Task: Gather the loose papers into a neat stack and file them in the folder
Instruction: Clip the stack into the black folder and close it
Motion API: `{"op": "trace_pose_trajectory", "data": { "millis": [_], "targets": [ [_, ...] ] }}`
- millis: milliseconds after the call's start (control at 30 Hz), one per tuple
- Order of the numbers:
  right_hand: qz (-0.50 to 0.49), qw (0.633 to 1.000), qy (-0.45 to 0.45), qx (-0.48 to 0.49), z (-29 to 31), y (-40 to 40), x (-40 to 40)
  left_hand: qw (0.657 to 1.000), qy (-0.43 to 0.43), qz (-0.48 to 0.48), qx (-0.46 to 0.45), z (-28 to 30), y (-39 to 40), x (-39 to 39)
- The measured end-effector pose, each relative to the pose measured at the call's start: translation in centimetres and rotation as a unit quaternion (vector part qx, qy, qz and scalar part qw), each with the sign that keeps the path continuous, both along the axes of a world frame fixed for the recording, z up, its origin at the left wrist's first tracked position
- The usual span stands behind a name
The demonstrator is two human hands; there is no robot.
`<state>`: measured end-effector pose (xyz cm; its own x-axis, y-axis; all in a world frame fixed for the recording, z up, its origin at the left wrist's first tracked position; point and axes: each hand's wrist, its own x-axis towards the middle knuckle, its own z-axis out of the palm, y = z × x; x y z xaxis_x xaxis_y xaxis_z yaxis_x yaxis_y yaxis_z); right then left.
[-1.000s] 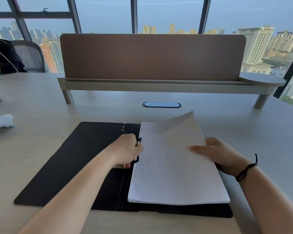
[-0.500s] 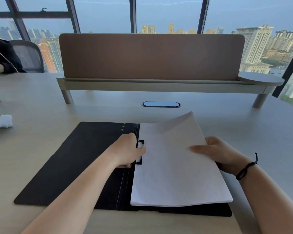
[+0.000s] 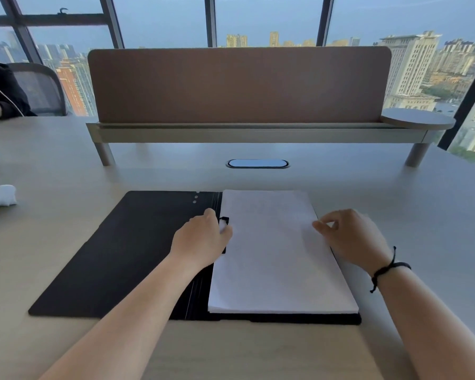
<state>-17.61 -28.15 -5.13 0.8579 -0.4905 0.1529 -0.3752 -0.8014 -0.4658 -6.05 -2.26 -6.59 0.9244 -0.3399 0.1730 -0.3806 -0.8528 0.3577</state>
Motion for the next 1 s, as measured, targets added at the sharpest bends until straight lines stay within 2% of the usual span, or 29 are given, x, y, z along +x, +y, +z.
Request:
{"op": "trace_pose_trajectory", "data": {
  "millis": [167, 300, 433, 500, 600, 700, 833, 1000],
  "targets": [
    [-0.011, 0.997, 0.025, -0.075, -1.3, 2.8, -0.1, 0.998, -0.041, 0.041, -0.038, -0.6, -0.2, 0.4],
    [-0.011, 0.991, 0.075, -0.109, -1.3, 4.7, -0.4, 0.993, -0.013, 0.021, -0.112, -0.9, 0.7, 0.8],
    [0.097, 0.982, 0.083, -0.142, -1.7, 7.2, -1.3, 0.986, 0.036, -0.054, -0.155, -0.2, 3.2, 0.8],
    [0.147, 0.979, 0.079, -0.117, -2.2, 8.6, -1.9, 0.987, 0.073, -0.067, -0.127, -0.4, 5.2, 0.5],
    [0.17, 0.976, 0.075, -0.118, -2.7, 10.1, -2.4, 0.998, 0.054, 0.03, 0.018, -0.8, 8.4, 0.3],
    [0.161, 0.977, 0.072, -0.118, -2.7, 10.6, -2.5, 0.981, 0.1, 0.147, 0.077, -0.2, 11.4, 0.3],
    [0.142, 0.981, 0.064, -0.113, -2.7, 10.9, -2.5, 0.945, 0.152, 0.285, 0.05, 0.4, 15.0, 0.3],
    [0.096, 0.986, 0.066, -0.122, -2.5, 11.7, -3.1, 0.945, 0.118, 0.3, 0.061, 0.4, 15.7, -0.5]
  ]
}}
